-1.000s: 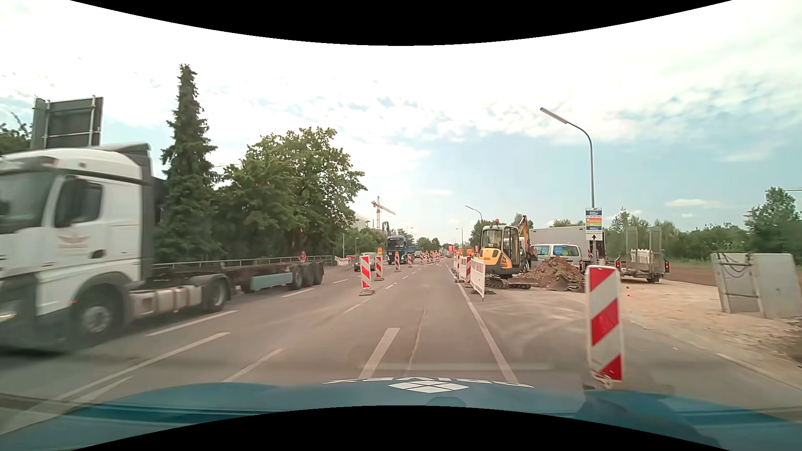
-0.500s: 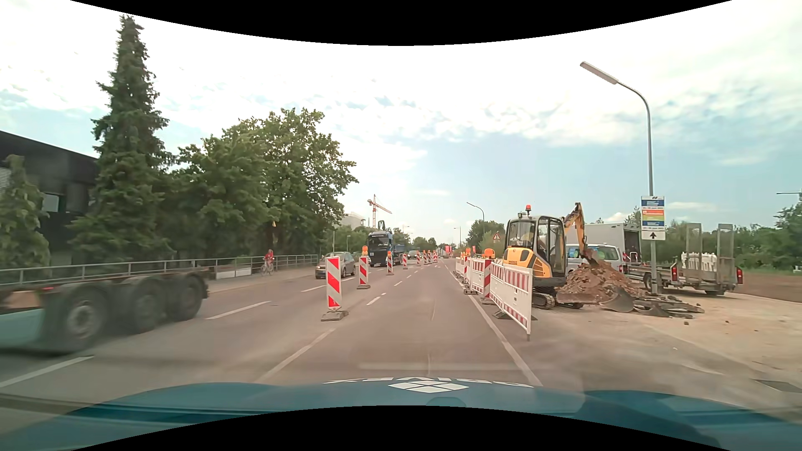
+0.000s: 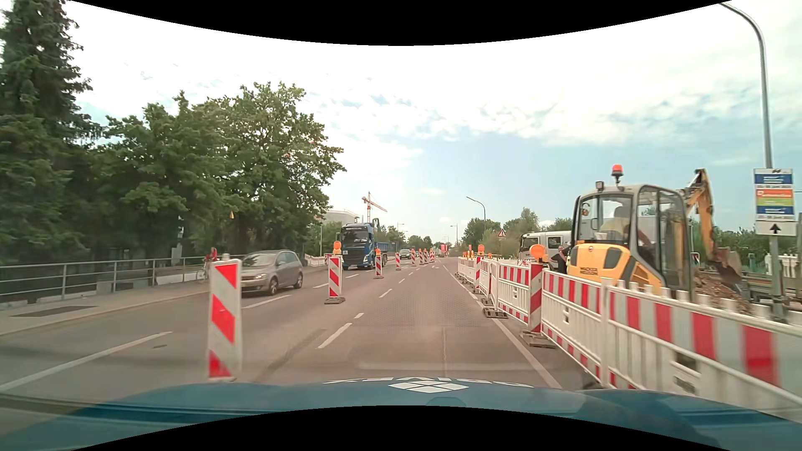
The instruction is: Follow the waypoints while adhering to traffic rules and regulations
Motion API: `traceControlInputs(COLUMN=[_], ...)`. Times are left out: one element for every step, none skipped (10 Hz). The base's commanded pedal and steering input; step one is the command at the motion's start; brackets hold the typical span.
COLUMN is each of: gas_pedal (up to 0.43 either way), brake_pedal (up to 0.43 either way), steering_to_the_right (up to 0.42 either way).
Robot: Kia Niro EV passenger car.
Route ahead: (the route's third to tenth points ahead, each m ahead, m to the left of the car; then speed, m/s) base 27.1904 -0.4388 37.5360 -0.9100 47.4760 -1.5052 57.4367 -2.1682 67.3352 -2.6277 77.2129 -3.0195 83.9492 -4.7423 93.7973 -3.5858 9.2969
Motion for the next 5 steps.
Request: traceControlInputs(gas_pedal=[0.177,0.177,0.177,0.177,0.177], brake_pedal=[0.0,0.0,0.0,0.0,0.0], steering_to_the_right=[0.007,0.007,0.007,0.008,0.009])
